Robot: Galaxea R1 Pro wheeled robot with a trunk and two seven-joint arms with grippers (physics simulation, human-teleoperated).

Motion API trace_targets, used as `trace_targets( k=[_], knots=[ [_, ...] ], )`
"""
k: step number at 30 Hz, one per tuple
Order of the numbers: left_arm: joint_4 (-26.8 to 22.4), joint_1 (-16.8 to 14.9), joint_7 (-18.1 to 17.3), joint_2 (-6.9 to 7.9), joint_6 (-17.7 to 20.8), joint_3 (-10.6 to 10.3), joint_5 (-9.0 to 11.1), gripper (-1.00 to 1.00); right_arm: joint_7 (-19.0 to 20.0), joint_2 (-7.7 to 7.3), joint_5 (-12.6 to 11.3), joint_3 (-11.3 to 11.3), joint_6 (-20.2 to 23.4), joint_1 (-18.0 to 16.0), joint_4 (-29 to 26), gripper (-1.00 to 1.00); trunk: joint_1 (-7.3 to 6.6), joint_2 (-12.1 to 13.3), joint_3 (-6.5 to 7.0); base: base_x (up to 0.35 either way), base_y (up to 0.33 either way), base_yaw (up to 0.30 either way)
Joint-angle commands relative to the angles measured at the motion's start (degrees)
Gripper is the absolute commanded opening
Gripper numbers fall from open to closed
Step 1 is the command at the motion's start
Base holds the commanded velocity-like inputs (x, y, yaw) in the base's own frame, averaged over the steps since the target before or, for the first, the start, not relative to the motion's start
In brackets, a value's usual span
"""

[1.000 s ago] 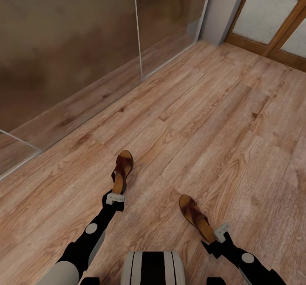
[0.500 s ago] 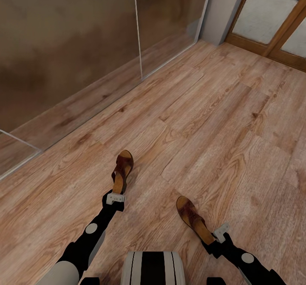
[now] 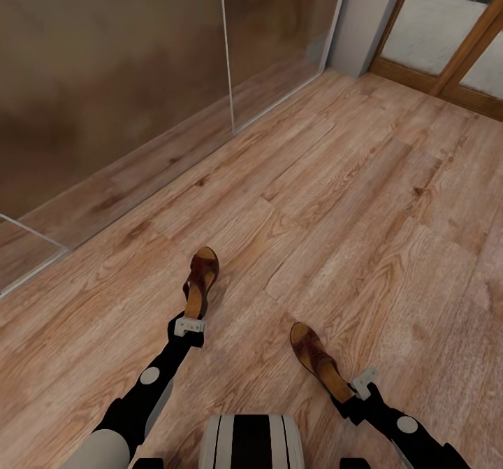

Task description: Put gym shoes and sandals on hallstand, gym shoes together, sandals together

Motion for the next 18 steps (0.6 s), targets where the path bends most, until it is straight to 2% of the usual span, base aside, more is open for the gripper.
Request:
trace_targets(
  k=[1,13,18],
  knots=[
    [0.0,0.0,-0.1,0.01,-0.2,0.1,-0.5,-1.00,0.0,-0.03,0.5,0.0,-0.2,0.0,0.0,-1.00,-0.03,0.0,0.20,0.000,0.000,0.000],
    [0.1,0.0,0.1,0.17,-0.1,0.2,-0.2,-1.00,0.0,-0.06,0.4,0.1,-0.3,0.0,0.0,-1.00,-0.34,0.2,2.86,0.000,0.000,0.000],
    [0.4,1.2,0.3,0.39,0.0,0.4,-0.2,-1.00,-0.2,-0.13,0.4,-0.3,-0.4,0.0,-0.1,-1.00,-0.47,0.2,4.03,0.000,0.000,0.000]
  ],
)
